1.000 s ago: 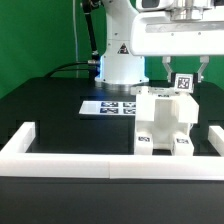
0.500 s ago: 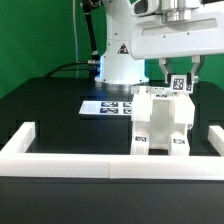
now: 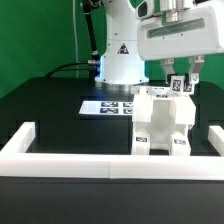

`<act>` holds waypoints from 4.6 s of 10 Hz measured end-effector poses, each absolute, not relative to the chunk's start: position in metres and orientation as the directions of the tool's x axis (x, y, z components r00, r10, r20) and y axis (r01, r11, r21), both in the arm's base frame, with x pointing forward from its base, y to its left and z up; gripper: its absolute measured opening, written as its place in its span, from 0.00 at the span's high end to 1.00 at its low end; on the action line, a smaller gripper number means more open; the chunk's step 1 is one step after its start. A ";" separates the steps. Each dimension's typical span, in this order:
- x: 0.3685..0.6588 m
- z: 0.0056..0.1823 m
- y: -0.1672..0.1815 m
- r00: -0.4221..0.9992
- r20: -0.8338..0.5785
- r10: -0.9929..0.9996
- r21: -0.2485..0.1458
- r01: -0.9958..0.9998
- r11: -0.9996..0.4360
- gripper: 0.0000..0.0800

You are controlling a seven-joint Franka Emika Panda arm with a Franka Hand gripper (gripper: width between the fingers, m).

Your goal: Assemble chair

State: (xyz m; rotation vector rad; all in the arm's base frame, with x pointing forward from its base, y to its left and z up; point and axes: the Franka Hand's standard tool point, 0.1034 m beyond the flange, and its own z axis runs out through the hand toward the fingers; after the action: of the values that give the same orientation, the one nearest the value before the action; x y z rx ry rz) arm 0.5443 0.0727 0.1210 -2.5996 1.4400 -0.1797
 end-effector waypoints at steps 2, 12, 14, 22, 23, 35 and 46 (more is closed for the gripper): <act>0.544 0.121 0.074 0.556 0.036 -0.831 -0.193 -0.812 -0.551 0.35; 0.545 0.122 0.085 0.964 0.188 -0.190 -0.069 -0.180 -0.981 0.19; 0.546 0.123 0.081 0.980 0.197 -0.028 -0.036 -0.021 -0.999 0.19; 0.547 0.123 0.077 0.965 0.199 0.174 0.011 0.175 -0.984 0.44; 0.547 0.123 0.077 0.966 0.199 0.163 0.009 0.164 -0.986 0.64; 0.546 0.122 0.079 0.785 0.137 -0.604 -0.146 -0.587 -0.796 0.64; 0.546 0.121 0.087 0.672 0.103 -0.734 -0.179 -0.713 -0.678 0.24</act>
Offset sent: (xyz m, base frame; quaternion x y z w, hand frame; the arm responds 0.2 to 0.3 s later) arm -0.0025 0.0008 0.0001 -0.0322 0.0621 -0.1995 0.9774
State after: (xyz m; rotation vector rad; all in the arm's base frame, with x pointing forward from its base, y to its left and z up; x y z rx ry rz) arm 0.5455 0.0867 0.1214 -2.7575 1.1990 -0.2525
